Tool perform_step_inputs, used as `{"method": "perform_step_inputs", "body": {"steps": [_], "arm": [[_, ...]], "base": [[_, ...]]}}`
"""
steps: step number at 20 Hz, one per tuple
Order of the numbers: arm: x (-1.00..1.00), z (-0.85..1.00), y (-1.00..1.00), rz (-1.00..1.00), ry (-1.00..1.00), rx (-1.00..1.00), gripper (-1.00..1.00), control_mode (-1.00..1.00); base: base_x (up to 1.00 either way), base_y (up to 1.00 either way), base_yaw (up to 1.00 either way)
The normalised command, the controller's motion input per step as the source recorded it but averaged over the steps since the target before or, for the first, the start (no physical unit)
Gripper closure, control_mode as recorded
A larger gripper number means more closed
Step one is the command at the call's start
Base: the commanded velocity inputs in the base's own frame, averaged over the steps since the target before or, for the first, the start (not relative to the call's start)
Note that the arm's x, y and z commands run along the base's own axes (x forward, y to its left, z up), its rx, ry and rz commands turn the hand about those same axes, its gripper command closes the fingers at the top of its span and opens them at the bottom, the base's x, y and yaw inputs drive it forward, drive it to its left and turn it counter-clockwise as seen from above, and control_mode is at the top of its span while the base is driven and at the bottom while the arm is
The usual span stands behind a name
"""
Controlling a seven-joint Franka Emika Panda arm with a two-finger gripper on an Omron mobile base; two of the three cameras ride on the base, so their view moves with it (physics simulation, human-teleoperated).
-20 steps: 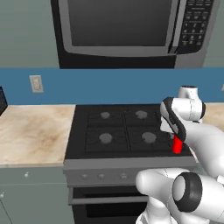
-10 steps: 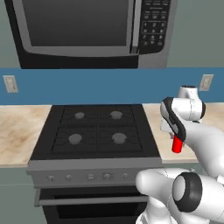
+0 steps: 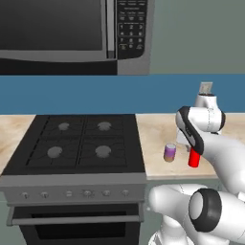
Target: Four empty soda cans are scattered around the kitchen. Gather all the cans and cluster them next to the stove for recycling.
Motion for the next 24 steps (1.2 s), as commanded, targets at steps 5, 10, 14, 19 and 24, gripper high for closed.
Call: {"method": "perform_step_inputs", "body": {"steps": [5,10,14,19,24], "arm": [[0.00,0.00,0.00,0.00,0.00,0.00,1.00,1.00],[0.00,0.00,0.00,0.00,0.00,0.00,1.00,1.00],[0.00,0.00,0.00,0.00,0.00,0.00,1.00,1.00],[0.00,0.00,0.00,0.00,0.00,0.00,1.00,1.00],[0.00,0.00,0.00,0.00,0.00,0.00,1.00,1.00]], "base": [[0.28,-0.31,0.00],[0.38,-0.32,0.01],[0.06,-0.22,0.00],[0.00,-0.02,0.00],[0.00,0.00,0.00]]}}
